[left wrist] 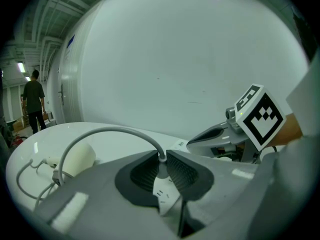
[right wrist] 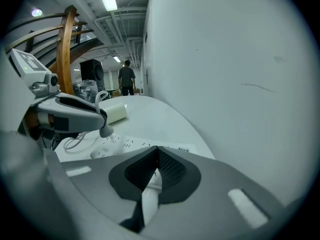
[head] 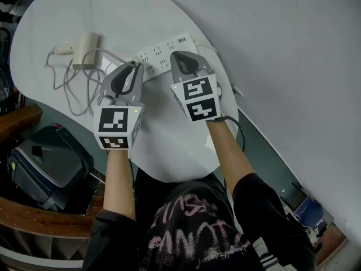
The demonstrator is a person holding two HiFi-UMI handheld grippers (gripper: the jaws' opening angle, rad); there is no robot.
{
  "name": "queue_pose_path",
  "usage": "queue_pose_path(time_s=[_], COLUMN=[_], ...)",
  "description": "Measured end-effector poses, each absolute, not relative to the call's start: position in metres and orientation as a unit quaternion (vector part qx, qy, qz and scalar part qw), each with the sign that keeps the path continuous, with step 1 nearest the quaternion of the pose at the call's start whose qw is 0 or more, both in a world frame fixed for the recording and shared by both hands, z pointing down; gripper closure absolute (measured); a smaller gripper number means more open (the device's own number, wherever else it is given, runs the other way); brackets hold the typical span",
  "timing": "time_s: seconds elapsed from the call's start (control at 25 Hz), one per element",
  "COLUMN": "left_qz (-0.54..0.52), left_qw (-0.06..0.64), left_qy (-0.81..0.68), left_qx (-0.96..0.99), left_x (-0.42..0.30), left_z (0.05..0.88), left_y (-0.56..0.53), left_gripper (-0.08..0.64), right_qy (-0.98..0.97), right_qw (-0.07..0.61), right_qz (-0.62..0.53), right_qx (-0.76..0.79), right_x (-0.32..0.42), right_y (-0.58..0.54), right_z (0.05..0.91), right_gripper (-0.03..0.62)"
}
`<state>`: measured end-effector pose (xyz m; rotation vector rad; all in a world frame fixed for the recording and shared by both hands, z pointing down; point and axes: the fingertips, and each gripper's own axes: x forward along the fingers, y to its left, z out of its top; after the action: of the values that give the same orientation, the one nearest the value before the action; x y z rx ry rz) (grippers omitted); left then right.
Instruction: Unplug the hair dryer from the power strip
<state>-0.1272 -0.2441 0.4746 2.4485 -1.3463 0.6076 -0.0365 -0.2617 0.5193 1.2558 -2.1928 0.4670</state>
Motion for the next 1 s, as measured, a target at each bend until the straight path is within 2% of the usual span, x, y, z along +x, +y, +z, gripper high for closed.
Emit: queue_pose_path(time_s=[1.0], left_qz=[0.174], left_qw=[0.136], left_qy=[-0.498], left_qx=[0.839], left_x=[-0.137], left_z=[0.45], left_y=[-0.235], left_gripper=[0.502], right_qy=[-0.841], right_qw=[0.2], right_qz=[0.141], right_qx=[0.482], right_x=[-0.039], right_y=[-0.246], right_z=[0.464], right_gripper=[0.571])
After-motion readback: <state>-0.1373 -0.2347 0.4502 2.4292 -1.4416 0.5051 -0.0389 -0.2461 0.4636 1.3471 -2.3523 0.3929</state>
